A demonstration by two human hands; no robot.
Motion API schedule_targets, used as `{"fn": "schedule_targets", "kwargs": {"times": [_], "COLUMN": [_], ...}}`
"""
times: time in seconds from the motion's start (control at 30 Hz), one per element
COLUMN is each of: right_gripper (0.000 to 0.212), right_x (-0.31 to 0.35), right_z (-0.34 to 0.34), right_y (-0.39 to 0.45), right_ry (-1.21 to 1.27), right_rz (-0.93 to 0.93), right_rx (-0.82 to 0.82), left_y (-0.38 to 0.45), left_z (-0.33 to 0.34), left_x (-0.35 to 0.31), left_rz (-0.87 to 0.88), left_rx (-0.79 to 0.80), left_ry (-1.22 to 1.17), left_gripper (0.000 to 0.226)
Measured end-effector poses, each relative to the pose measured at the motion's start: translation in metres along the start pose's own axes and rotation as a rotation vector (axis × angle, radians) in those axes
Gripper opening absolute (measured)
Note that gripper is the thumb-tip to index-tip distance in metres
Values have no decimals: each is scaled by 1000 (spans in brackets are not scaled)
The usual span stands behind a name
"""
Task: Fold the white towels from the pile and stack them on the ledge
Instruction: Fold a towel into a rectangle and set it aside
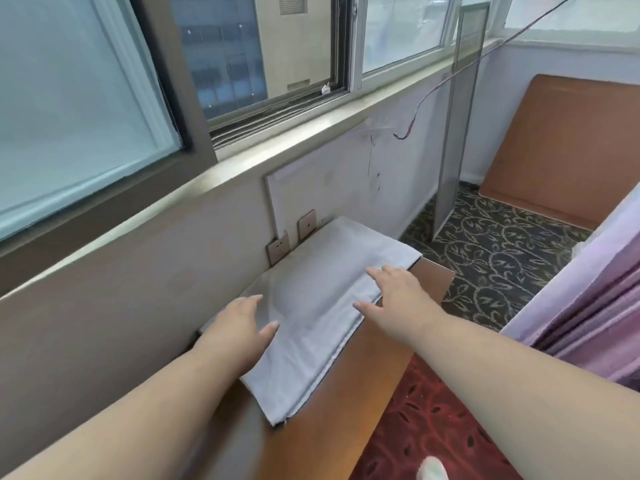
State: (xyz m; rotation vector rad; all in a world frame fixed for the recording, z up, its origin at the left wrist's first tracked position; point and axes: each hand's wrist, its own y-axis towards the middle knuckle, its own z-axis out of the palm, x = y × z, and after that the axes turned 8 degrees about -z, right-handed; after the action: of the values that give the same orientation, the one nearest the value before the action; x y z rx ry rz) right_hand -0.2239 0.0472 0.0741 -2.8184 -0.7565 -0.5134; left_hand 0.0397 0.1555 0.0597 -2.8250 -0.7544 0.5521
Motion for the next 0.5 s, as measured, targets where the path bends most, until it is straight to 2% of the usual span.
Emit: {"fn": "schedule_targets", "kwargs": {"times": [0.23,0.5], "right_gripper": [79,78], "right_x": [-40,-73], "right_z": [10,15], "right_y": [113,261], "right_ry": [-34,-132], "right_rz": [-121,-383], "right_rx": [149,330], "left_y": [68,144], "left_z": [22,61], "left_x": [-18,-84], "left_rz": [-116,-321], "left_rx": [10,63], "left_ry": [33,-15], "left_gripper": [70,64]}}
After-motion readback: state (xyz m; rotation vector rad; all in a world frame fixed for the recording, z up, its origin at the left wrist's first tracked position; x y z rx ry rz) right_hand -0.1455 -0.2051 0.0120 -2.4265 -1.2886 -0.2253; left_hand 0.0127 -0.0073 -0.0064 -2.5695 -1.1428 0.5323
